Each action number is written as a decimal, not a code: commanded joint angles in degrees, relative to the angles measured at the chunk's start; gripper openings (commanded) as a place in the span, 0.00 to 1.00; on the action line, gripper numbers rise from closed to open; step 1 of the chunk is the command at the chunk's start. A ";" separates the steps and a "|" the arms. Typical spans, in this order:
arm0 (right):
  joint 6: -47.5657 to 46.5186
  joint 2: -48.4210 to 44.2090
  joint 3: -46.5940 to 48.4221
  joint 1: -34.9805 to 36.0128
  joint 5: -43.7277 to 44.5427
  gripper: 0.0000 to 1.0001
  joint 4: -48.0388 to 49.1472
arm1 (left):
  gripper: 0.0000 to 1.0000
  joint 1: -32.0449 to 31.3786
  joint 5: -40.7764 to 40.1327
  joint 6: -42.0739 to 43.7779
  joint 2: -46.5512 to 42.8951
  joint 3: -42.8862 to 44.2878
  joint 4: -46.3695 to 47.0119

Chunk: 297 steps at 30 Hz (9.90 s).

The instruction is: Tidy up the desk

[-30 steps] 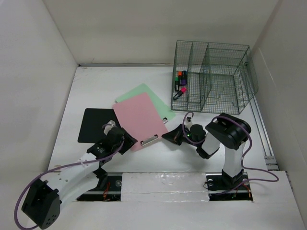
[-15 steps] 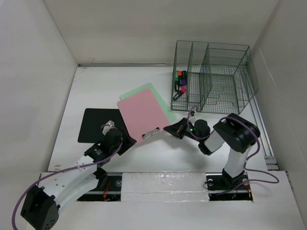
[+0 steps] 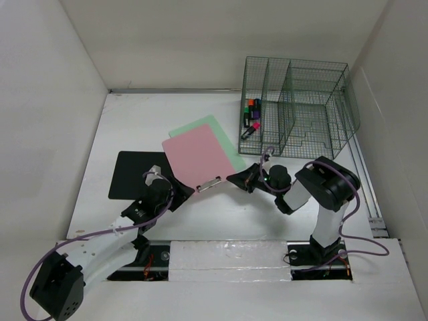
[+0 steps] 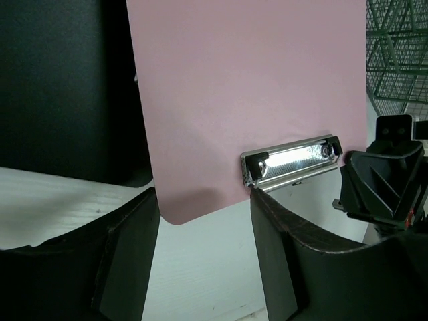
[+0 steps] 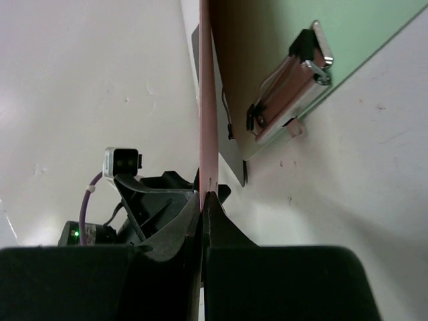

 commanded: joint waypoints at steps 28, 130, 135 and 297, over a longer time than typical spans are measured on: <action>-5.34 4.97 3.53 5.41 0.94 0.73 20.30 | 0.00 0.25 4.12 1.83 -3.47 -2.66 11.78; -6.57 -38.54 8.54 -71.49 -35.00 0.00 -13.55 | 0.56 0.25 8.51 20.72 -8.92 16.59 7.64; -4.83 -36.96 8.28 -70.87 -34.04 0.00 -11.88 | 0.56 0.25 8.60 20.55 -8.66 16.41 8.08; -57.55 -66.22 0.37 -21.83 0.33 0.67 -66.89 | 0.03 -17.60 -2.83 53.51 48.91 33.81 8.96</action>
